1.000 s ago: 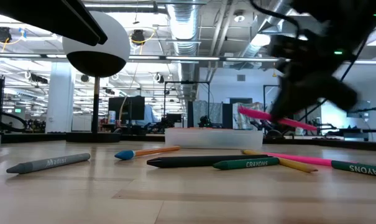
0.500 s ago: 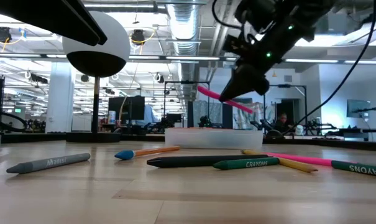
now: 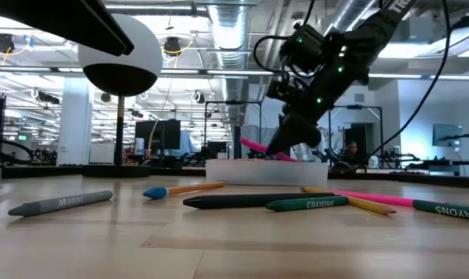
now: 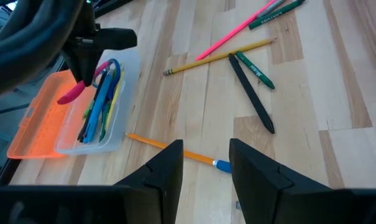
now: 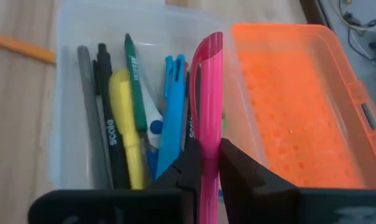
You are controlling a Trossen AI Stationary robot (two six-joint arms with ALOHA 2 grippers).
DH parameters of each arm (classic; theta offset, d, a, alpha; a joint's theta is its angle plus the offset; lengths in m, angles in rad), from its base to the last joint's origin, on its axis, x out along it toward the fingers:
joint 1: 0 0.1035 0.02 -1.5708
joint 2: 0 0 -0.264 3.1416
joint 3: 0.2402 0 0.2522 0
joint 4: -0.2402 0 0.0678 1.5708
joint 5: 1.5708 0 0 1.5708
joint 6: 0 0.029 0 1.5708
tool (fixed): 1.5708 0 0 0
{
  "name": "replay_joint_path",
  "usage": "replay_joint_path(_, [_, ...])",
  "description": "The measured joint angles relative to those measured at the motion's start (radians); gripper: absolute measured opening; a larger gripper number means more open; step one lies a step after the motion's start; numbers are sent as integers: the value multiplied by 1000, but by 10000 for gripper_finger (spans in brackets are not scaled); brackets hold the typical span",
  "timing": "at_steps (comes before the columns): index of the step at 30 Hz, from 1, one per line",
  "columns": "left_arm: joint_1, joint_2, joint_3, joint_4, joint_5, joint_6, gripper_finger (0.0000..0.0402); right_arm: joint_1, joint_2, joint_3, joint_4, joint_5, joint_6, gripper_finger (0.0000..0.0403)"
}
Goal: Pick & place school supplies into a supply box
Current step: Put the pink pen into the orange supply box, then put the yellow pencil into the orange supply box
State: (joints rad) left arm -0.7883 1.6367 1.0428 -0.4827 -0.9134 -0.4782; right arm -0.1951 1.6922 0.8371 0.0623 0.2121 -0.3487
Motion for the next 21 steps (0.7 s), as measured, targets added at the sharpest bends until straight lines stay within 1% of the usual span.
replay_joint_path(4, [0, 0, 0, 0, 0, -2, 126, -16, 5, 2, 11, 0, 0, 29])
replay_joint_path(9, [7, 0, 0, -4, -9, 5, 126, -29, 10, 1, 3, -2, 11, 53])
replay_joint_path(12, [18, 0, 0, -5, -9, 6, 126, -37, 11, 1, 5, -2, 34, 74])
replay_joint_path(17, [30, 0, 0, -5, -7, -3, 126, -37, 3, 1, 5, -1, 30, 120])
replay_joint_path(21, [37, 2, 0, -5, -2, -23, 126, -13, -15, 0, 2, 7, 22, 151])
